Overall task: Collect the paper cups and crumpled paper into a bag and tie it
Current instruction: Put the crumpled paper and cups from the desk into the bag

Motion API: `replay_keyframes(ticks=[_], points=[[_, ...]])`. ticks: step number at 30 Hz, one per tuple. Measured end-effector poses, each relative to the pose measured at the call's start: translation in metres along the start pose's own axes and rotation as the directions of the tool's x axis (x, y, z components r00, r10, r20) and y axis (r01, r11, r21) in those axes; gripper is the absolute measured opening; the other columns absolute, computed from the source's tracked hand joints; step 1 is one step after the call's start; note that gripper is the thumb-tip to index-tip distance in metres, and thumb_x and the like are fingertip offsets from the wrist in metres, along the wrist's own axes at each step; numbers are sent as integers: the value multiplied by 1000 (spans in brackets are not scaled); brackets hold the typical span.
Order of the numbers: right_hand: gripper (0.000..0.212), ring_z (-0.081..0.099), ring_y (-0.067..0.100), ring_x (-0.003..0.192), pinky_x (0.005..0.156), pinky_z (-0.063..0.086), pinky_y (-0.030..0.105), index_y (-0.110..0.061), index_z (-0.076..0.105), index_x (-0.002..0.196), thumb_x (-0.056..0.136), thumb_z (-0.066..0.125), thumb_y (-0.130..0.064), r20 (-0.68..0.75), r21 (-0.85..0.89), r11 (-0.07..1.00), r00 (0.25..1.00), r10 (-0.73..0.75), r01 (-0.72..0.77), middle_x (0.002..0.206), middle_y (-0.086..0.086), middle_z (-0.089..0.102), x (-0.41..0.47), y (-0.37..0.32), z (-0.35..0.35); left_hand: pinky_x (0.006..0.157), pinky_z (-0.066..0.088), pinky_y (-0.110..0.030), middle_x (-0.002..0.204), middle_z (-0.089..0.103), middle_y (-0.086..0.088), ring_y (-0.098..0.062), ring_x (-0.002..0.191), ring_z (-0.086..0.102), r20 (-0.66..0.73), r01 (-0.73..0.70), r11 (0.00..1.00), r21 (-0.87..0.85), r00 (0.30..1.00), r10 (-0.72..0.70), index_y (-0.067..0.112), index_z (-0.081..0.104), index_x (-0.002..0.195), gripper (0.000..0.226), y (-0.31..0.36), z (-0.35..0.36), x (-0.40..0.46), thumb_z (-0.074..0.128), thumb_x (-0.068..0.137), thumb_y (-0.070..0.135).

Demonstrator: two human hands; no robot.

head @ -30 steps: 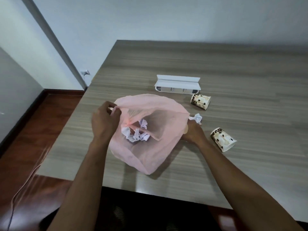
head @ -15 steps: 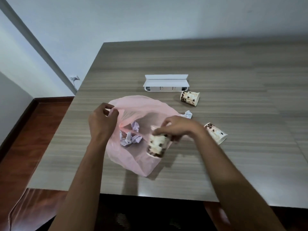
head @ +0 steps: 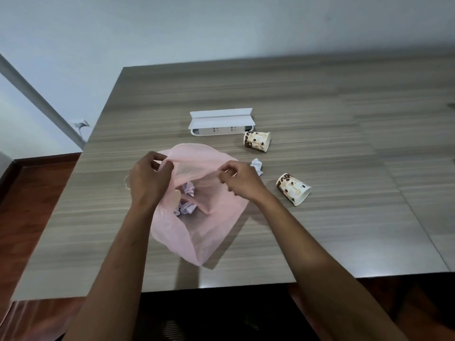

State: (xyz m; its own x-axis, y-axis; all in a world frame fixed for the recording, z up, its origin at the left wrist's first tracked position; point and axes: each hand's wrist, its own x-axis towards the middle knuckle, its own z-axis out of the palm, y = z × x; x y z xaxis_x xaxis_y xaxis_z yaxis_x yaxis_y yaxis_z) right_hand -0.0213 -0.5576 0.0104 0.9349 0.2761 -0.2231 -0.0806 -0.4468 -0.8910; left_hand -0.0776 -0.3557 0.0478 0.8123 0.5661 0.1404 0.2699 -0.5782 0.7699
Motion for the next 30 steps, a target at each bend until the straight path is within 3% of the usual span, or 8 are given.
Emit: replay_keyframes(ticks=[2,5,8,11,17,22,27,30], points=[[10,60,10,65,63,46,24,-16,69,87,84,66,-25,-229,-52,998,973,-35,24,76,-2,67,1,16,-16,59,37,-22,68,58,6,-18,70,55,-30,18,1000,16,999,-17,18,68,90,7,0,2,0,62,86,18],[22,59,23,95,83,46,32,-19,64,97,78,64,-28,-493,-230,971,868,-55,-69,97,4,65,4,56,-48,69,36,-26,76,63,-2,-23,74,57,-72,39,998,47,997,-35,12,70,96,14,-6,2,3,63,86,19],[55,46,33,121,97,41,40,-23,53,126,75,72,-32,-517,-278,897,840,163,-345,128,12,52,4,99,-74,71,37,-27,80,63,-4,-25,76,58,-89,62,996,60,994,-57,11,70,98,18,-12,-1,5,62,86,20],[78,37,34,130,103,39,44,-30,38,141,74,76,-41,-482,-298,817,817,317,-494,140,11,41,-1,132,-83,72,38,-27,82,63,-3,-24,77,57,-91,70,995,77,994,-62,10,70,101,19,-12,0,3,62,87,21],[59,45,34,121,100,42,42,-28,48,136,80,68,-26,-517,-308,809,802,299,-500,130,14,48,-9,163,-83,71,38,-29,78,63,-4,-26,75,57,-67,60,996,66,996,-55,10,69,97,17,-9,7,-3,61,86,20],[59,55,31,109,86,40,23,-20,56,126,71,79,-22,-527,-69,910,789,315,-409,126,16,45,-14,156,-79,71,40,-29,75,63,-2,-26,74,59,-48,56,997,46,997,-54,12,69,93,13,-8,11,-5,62,85,20],[50,60,25,103,77,42,23,-23,60,118,72,75,-38,-581,91,960,769,267,-264,120,12,58,-19,108,-87,69,34,-25,77,62,-2,-23,74,56,-75,62,998,24,995,-60,12,69,94,13,-3,7,-1,60,87,19],[39,63,11,88,65,51,20,-26,63,111,76,71,-40,-528,141,981,828,189,-134,107,1,64,-23,61,-87,68,34,-25,76,62,-1,-24,75,57,-89,56,998,7,994,-55,13,69,94,13,-3,4,3,60,86,20]])
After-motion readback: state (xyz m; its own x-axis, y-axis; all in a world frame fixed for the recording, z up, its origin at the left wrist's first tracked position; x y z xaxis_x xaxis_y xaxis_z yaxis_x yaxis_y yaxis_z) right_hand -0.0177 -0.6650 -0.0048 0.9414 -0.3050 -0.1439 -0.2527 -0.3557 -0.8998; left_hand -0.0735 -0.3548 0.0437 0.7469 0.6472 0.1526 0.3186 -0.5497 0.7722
